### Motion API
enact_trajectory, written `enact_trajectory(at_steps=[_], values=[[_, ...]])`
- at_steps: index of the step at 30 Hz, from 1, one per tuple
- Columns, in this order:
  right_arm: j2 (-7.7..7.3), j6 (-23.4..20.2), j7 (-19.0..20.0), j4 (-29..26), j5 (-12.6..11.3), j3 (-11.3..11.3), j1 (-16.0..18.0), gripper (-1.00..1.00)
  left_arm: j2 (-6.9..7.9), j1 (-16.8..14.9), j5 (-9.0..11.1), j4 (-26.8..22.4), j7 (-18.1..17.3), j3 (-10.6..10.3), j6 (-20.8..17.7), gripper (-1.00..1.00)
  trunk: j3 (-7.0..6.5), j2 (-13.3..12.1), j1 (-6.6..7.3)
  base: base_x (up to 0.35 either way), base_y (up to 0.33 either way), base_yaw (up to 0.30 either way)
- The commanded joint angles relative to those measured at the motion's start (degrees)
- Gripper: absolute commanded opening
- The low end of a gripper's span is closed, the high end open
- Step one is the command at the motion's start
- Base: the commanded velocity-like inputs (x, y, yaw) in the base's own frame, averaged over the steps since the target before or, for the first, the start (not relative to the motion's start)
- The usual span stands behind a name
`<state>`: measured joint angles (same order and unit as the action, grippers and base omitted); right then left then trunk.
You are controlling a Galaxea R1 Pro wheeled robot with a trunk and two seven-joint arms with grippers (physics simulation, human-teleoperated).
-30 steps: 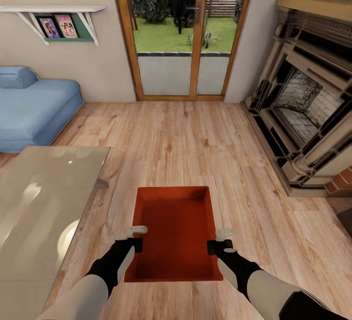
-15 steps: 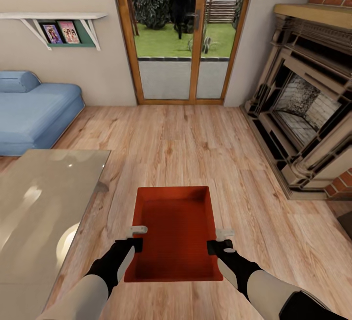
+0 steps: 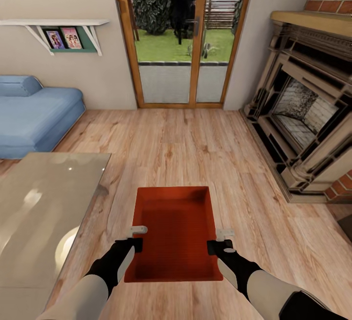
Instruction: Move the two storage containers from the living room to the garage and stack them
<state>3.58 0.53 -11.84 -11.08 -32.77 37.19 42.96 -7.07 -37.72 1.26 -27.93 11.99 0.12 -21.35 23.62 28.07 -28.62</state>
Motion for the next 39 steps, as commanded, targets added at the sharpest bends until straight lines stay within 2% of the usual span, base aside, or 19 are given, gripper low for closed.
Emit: enact_trajectory(at_steps=[1,39], values=[[-1.01,0.18,-1.34,-0.17,0.87,-1.77,0.10,-1.00,0.65,0.03,-0.73,2.09,0.49,-0.04,-0.54,-1.00,-0.02,0.08,-0.02,0.000,0.000,0.000],[-1.03,0.08,-1.34,-0.17,0.80,-1.77,0.10,-1.00,0.65,0.02,-0.73,2.09,0.36,0.04,-0.54,-1.00,-3.39,0.08,-0.02,0.000,0.000,0.000]])
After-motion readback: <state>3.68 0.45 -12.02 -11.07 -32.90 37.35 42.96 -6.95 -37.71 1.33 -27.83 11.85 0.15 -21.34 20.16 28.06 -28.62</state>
